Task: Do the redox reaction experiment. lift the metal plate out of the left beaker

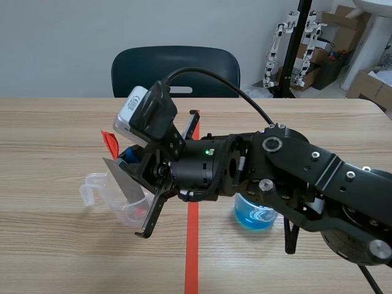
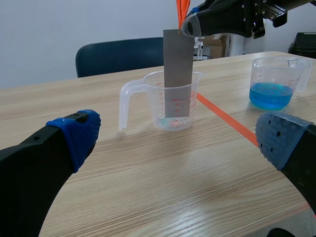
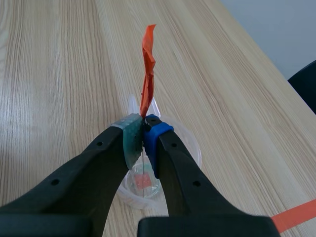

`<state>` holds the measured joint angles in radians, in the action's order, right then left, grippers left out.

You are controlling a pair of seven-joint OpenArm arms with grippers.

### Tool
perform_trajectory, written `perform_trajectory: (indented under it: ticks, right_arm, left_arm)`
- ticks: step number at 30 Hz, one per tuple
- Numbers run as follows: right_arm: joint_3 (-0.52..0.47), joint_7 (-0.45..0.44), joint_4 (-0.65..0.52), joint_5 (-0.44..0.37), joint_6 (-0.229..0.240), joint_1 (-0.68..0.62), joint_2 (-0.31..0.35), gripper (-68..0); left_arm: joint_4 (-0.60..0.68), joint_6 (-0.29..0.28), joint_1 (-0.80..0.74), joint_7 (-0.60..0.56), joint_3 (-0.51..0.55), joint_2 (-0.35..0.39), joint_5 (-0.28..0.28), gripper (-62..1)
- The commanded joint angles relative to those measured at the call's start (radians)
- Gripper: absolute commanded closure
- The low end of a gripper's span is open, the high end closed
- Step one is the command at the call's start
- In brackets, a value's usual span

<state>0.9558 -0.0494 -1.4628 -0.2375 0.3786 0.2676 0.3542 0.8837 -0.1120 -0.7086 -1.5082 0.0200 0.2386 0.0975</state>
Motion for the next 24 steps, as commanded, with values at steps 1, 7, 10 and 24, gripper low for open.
perform_trajectory:
  ticks: [1, 7, 10, 24]
  right_arm:
    - [-0.002, -0.003, -0.018, -0.014, -0.004, 0.018, -0.013, -0.8]
    - [-0.002, 0.003, -0.018, -0.013, -0.004, 0.018, -0.007, -14.2]
    - [-0.002, 0.012, -0.017, -0.009, -0.004, 0.018, -0.007, -14.4]
    - [-0.002, 0.002, 0.007, 0.028, -0.004, 0.018, 0.003, -14.4]
  left_arm:
    - [0.013, -0.003, -0.003, -0.046, 0.001, 0.006, -0.003, -62.3]
    - [0.013, -0.003, -0.003, -0.046, 0.001, 0.006, -0.003, -62.3]
    - [0.013, -0.003, -0.003, -0.046, 0.001, 0.006, -0.003, -62.3]
    - [0.013, -0.003, -0.003, -0.046, 0.001, 0.006, -0.003, -62.3]
